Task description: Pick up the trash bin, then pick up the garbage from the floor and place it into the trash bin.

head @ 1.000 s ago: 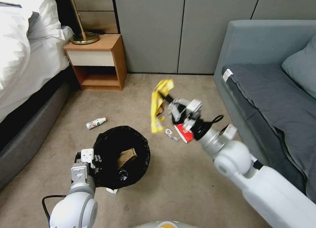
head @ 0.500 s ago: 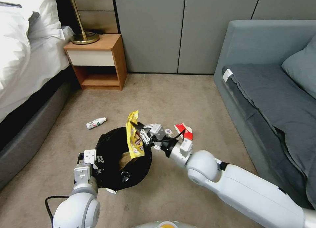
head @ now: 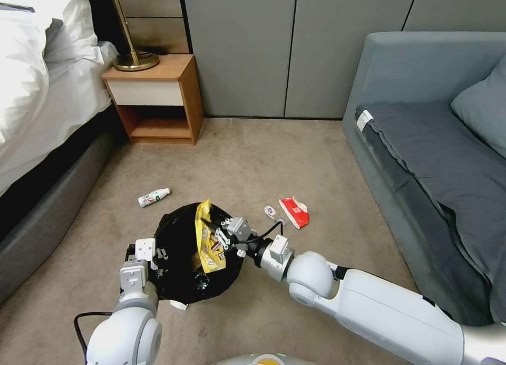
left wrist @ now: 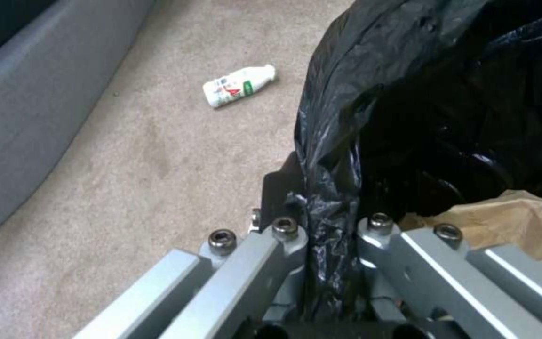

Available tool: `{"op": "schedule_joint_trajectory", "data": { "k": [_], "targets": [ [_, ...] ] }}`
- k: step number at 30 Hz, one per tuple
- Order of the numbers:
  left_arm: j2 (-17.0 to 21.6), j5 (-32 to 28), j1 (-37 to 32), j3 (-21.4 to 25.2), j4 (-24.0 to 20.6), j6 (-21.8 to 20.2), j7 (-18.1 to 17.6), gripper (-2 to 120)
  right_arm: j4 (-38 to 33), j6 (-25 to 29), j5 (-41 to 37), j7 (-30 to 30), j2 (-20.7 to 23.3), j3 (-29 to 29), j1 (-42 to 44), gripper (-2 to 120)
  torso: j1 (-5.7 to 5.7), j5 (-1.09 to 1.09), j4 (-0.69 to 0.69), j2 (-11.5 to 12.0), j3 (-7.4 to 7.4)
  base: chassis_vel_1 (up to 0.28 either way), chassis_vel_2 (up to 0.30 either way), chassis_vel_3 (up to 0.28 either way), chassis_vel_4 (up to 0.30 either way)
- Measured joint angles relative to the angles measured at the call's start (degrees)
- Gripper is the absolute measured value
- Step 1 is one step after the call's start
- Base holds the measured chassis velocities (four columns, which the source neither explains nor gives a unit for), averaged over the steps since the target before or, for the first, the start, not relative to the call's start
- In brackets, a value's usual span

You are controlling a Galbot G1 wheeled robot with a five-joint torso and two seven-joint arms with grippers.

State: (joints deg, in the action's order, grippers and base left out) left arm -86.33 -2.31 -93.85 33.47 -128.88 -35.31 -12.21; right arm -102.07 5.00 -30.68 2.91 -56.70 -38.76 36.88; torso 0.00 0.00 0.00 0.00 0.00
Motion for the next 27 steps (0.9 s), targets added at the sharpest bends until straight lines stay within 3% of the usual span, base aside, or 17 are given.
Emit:
{"op": "schedule_joint_trajectory", "data": {
  "k": [8, 20, 27],
  "targets": [
    [0.03, 0.0, 0.02, -0.03, -0.09, 0.0, 0.0, 1, -0.77, -0.57, -0.04, 0.24, 0.47, -1.77, 0.55, 48, 0.0, 0.0, 0.0, 0.0, 0.0, 0.0, 0.0, 0.0, 0.0],
    [0.1, 0.0, 0.11, -0.29, -0.16, -0.04, 0.02, 1, -1.31, -0.98, -0.3, 0.34, 0.7, -2.31, -0.25, 96, 0.0, 0.0, 0.0, 0.0, 0.0, 0.0, 0.0, 0.0, 0.0],
    [0.11, 0.0, 0.14, -0.27, -0.19, -0.09, 0.04, 1, -2.43, -1.0, -0.34, 0.42, 0.86, -1.78, -0.5, 111, 0.0, 0.01, 0.0, 0.0, 0.0, 0.0, 0.0, 0.0, 0.0]
  ]
}}
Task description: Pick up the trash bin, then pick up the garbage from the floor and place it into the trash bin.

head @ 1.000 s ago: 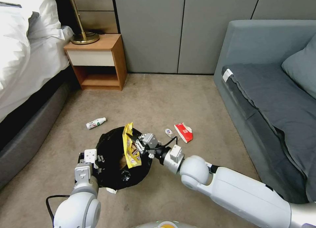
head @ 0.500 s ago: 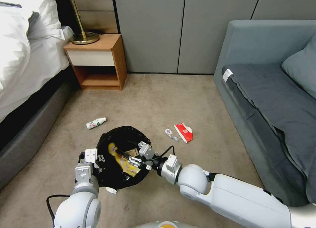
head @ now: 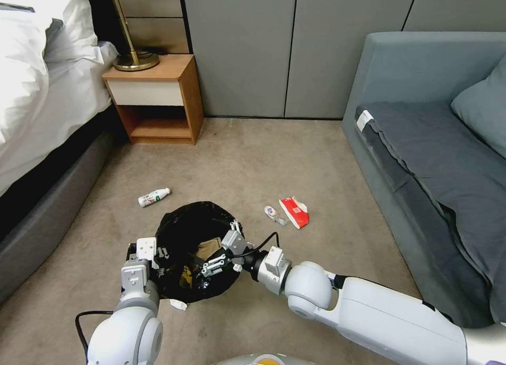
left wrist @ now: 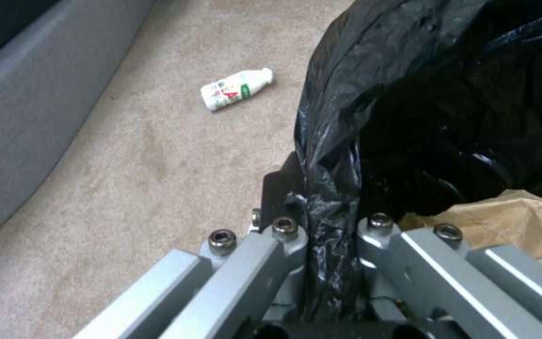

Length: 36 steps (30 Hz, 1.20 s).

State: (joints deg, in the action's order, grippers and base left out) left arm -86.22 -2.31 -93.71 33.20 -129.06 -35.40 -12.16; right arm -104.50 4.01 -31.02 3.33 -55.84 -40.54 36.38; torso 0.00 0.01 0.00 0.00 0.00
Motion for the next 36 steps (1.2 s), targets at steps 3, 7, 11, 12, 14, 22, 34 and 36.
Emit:
{"op": "schedule_joint_trajectory", "data": {
  "k": [3, 7, 11, 12, 14, 22, 34, 36],
  "targets": [
    [0.12, 0.01, -0.02, 0.09, 0.07, -0.01, 0.01, 1, -2.08, 0.01, 0.09, 0.43, 0.36, 2.32, 0.02, 113, 0.0, 0.0, 0.0, 0.0, 0.0, 0.0, 0.0, 0.0, 0.0],
    [0.4, 0.11, -0.12, 0.34, 0.6, 0.0, 0.03, 1, -8.05, -0.41, 0.22, 2.89, 1.39, 9.69, 0.89, 115, 0.0, -0.01, -0.01, 0.0, 0.0, 0.0, 0.0, 0.0, 0.0],
    [0.66, 0.2, -0.19, 0.52, 0.82, 0.02, 0.09, 1, -14.95, -1.59, 0.63, 5.34, 2.99, 20.13, 4.92, 113, 0.0, -0.01, -0.02, 0.0, 0.0, 0.0, 0.0, 0.0, 0.0],
    [0.66, 0.2, -0.19, 0.52, 0.82, 0.02, 0.09, 1, -14.95, -1.59, 0.63, 5.34, 2.99, 20.13, 4.92, 113, 0.0, -0.01, -0.02, 0.0, 0.0, 0.0, 0.0, 0.0, 0.0],
    [0.68, 0.23, -0.17, 0.68, 0.84, 0.03, 0.09, 1, -18.19, -1.72, 1.89, 6.0, 4.02, 26.81, 10.21, 111, 0.0, -0.01, 0.01, 0.0, 0.0, 0.0, 0.0, 0.0, 0.0],
    [1.1, 0.13, -0.46, 1.12, 0.76, 0.08, 0.13, 1, -23.9, 1.55, 7.88, 7.18, 3.14, 52.45, 37.36, 100, 0.0, 0.0, 0.02, -0.01, -0.01, 0.0, 0.0, 0.0, 0.0],
    [1.41, -0.21, -0.43, 0.98, 0.27, 0.09, 0.14, 1, -20.04, 10.82, 19.82, 4.95, -7.67, 60.5, 55.91, 100, -0.01, -0.01, 0.01, -0.01, -0.01, 0.0, 0.0, 0.0, 0.0],
    [1.55, -0.35, -0.45, 1.05, 0.07, 0.09, 0.14, 1, -18.78, 11.68, 20.83, 4.71, -9.29, 60.49, 56.75, 100, 0.0, 0.0, 0.01, 0.0, 0.0, 0.0, 0.0, 0.0, 0.0]
  ]
}}
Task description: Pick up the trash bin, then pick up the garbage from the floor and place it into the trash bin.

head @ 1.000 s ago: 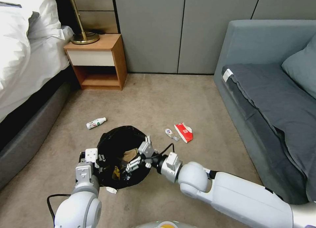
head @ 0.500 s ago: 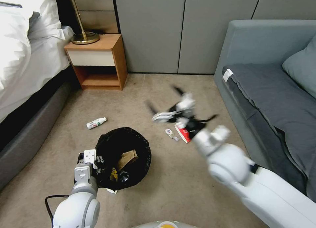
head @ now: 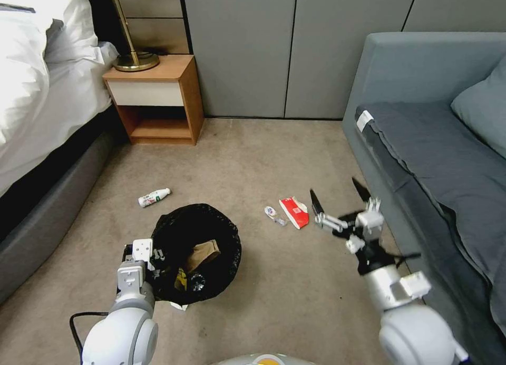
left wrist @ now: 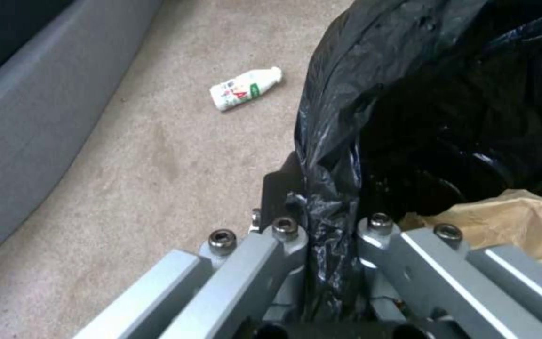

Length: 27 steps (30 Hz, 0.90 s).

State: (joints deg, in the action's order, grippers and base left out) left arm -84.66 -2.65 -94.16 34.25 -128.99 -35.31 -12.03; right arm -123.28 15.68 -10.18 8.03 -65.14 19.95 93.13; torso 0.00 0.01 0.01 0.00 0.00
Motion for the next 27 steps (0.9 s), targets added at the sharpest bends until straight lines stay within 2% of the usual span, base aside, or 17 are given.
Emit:
{"op": "schedule_joint_trajectory", "data": {
  "k": [17, 27],
  "targets": [
    [-0.33, -0.13, -0.2, 0.07, -0.3, 0.14, -0.01, 1, 2.89, 0.87, 0.0, -0.92, -2.27, 0.52, -2.5, 100, 0.0, -0.01, -0.01, 0.0, 0.0, -0.002, 0.003, 0.002, -0.001],
    [-0.24, -0.04, -0.26, 0.01, -0.39, 0.14, -0.03, 1, 2.97, 1.02, -0.37, -0.98, -2.15, 0.88, -2.42, 100, 0.0, 0.01, -0.01, 0.0, 0.0, -0.119, 0.12, 0.118, -0.117]
  ]
}}
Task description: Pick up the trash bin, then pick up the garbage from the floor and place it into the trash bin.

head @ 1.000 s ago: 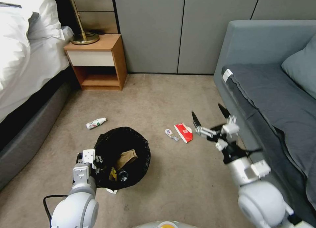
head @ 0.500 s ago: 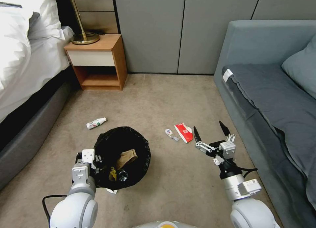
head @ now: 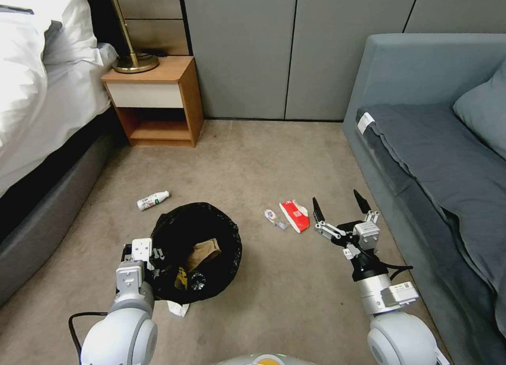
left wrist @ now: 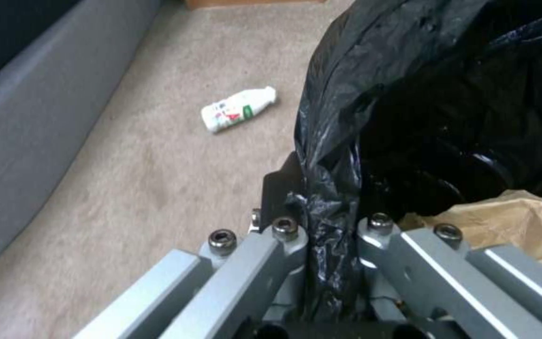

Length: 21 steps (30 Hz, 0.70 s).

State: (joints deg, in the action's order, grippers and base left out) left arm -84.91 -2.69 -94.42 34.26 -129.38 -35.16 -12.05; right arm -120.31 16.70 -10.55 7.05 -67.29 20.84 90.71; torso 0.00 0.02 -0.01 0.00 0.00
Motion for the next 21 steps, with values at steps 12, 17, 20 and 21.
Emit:
{"op": "schedule_joint_trajectory", "data": {
  "k": [12, 17, 20, 21],
  "targets": [
    [0.05, 0.08, -0.27, -0.09, -0.41, 0.0, -0.02, 1, -0.45, 0.01, -0.1, -0.3, 0.43, 0.28, 0.26, 100, 0.0, -0.01, 0.01, 0.0, 0.0, -0.127, 0.134, 0.129, -0.128],
    [0.06, 0.07, -0.23, -0.08, -0.47, 0.0, -0.02, 1, -0.1, 1.29, 0.16, -2.17, 0.67, 0.78, 0.07, 100, 0.0, -0.01, 0.0, 0.0, 0.0, -0.126, 0.119, 0.118, -0.119],
    [0.02, 0.06, -0.2, -0.07, -0.48, 0.0, -0.02, 1, 0.59, 2.89, 0.93, -3.53, 0.69, 1.07, -0.29, 100, 0.0, -0.01, 0.01, 0.0, 0.01, -0.109, 0.094, 0.063, -0.077],
    [-0.02, 0.05, -0.18, -0.05, -0.49, 0.0, -0.02, 1, 0.95, 3.45, 1.5, -3.99, 0.66, 1.17, -0.49, 100, 0.0, -0.02, 0.01, 0.0, 0.0, -0.088, 0.044, 0.038, -0.078]
  ]
}}
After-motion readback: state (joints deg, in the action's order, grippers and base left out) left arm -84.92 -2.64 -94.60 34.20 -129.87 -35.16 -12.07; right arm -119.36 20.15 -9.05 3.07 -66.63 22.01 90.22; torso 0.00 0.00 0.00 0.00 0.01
